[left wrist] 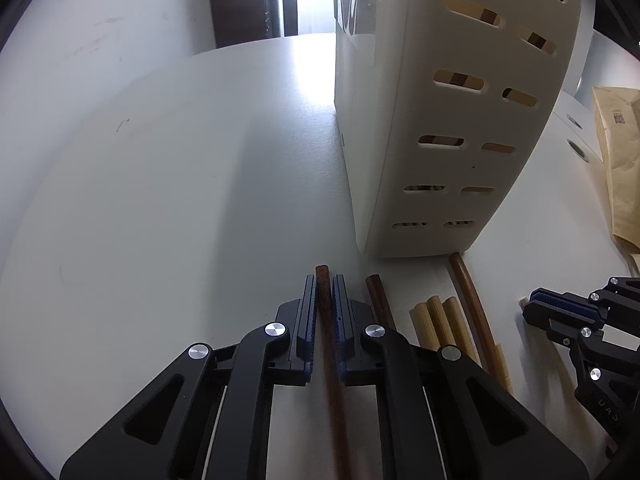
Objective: Organize utensils
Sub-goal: 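Grasp a brown chopstick with left gripper while right grasps a pale one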
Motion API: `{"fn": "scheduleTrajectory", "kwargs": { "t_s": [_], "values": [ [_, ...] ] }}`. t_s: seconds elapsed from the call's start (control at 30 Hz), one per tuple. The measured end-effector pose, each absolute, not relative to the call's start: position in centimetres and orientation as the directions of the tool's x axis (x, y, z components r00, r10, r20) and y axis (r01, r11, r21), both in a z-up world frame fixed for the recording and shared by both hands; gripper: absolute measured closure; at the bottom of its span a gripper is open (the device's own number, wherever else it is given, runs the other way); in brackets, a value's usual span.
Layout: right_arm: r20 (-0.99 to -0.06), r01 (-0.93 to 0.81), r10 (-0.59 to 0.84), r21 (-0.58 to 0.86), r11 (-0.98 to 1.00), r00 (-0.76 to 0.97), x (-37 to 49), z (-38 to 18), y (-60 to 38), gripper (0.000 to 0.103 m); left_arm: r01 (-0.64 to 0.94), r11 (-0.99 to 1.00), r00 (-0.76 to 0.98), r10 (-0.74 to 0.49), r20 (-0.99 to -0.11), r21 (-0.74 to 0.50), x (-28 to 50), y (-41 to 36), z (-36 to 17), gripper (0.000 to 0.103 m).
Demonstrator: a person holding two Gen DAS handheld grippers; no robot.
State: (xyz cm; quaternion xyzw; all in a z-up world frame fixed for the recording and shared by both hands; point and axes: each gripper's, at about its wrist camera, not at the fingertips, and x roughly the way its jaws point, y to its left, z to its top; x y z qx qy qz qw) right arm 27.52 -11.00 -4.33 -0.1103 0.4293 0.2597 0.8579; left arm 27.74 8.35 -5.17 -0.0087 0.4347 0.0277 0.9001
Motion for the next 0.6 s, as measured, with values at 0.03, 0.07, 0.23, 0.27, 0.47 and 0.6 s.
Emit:
{"fn": "scheduleTrajectory", "kwargs": {
  "t_s": [0.03, 0.07, 0.23, 0.27, 0.47, 0.6],
  "values": [
    [-0.790, -0.539, 0.356, 0.038, 0.841, 0.499, 27.6, -4.1, -11.2, 0.097, -0.062, 0.998, 0.633, 0.043, -0.773, 0.005, 27.5, 8.4, -4.8, 0.096],
    [-0.785, -0.538, 0.362, 0.044, 0.842, 0.502, 27.6, -3.8, -11.4, 0.097, -0.061, 0.998, 0.645, 0.042, -0.763, 0.003, 27.4, 8.6, -4.4, 0.096],
    [-0.754, -0.532, 0.396, 0.073, 0.844, 0.524, 27.4, -2.2, -12.3, 0.097, -0.074, 0.997, 0.704, 0.035, -0.709, -0.025, 26.3, 9.2, -2.0, 0.096],
    [-0.749, -0.531, 0.401, 0.077, 0.844, 0.528, 27.4, -1.9, -12.5, 0.097, -0.077, 0.997, 0.715, 0.034, -0.699, -0.030, 26.1, 9.3, -1.7, 0.096],
    [-0.702, -0.534, 0.434, 0.090, 0.841, 0.565, 26.8, 0.3, -12.6, 0.098, -0.077, 0.996, 0.766, 0.023, -0.643, -0.056, 24.5, 9.8, 0.4, 0.096],
    [-0.667, -0.544, 0.459, 0.095, 0.834, 0.587, 26.1, 1.9, -12.5, 0.098, -0.070, 0.995, 0.801, 0.017, -0.598, -0.066, 23.8, 10.1, 2.0, 0.096]
  ]
}}
